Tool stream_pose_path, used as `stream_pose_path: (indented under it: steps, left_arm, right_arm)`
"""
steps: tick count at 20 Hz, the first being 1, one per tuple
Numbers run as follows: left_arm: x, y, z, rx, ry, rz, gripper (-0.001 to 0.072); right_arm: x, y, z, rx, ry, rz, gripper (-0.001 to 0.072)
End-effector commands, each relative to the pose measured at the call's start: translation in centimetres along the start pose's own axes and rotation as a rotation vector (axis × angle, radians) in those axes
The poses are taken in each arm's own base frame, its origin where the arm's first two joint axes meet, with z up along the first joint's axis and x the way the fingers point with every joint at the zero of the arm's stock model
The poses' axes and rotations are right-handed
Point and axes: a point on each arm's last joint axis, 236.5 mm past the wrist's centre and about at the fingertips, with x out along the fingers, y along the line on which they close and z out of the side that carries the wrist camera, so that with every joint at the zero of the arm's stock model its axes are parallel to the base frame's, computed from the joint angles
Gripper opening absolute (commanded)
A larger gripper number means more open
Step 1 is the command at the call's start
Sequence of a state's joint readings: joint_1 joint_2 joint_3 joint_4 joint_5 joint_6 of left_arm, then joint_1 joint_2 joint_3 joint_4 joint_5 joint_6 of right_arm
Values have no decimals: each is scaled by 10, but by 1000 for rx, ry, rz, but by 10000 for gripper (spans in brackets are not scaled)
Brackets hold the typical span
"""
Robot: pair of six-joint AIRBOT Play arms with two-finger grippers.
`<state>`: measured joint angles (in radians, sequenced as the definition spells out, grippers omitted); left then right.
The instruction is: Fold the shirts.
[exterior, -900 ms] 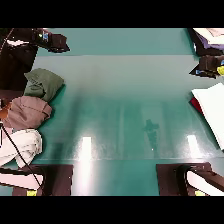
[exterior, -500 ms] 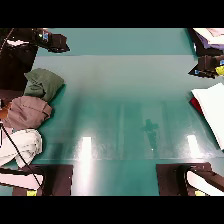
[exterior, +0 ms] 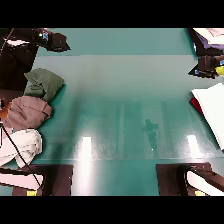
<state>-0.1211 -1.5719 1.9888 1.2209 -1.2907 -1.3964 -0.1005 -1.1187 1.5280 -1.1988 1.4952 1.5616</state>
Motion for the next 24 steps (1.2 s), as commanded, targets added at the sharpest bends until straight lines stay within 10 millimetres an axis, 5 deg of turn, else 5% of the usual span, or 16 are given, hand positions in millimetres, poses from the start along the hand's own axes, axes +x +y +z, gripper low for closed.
stream_pose_path:
  steps: [1,3,7,10,13,14,15,17,18,21,24]
  left_arm:
    - [-2,84,-25,-99,71,330,632]
    - [3,130,-62,-132,171,457,637]
    - [22,188,-148,-322,323,510,638]
    - [42,199,-186,-385,357,487,637]
    - [64,199,-196,-395,318,461,636]
    - [68,199,-193,-401,294,452,629]
    - [70,197,-190,-413,277,441,510]
    - [69,192,-182,-426,253,421,111]
    - [67,188,-176,-427,241,406,23]
    - [39,161,-118,-363,131,313,23]
    - [-36,87,-19,-228,-122,107,23]
  right_arm:
    - [0,0,0,-1,0,0,16]
    - [0,0,0,-1,0,0,16]
    - [0,0,1,-1,-3,0,16]
    - [0,0,1,-1,-4,0,16]
    - [0,0,1,-1,-3,0,16]
    - [0,0,1,0,-2,0,16]
    - [0,0,1,0,-2,1,16]
    - [0,0,1,0,-2,1,17]
    - [0,0,1,0,-3,1,16]
    - [-2,2,9,-2,-41,3,16]
    - [-28,12,35,-34,-148,5,17]
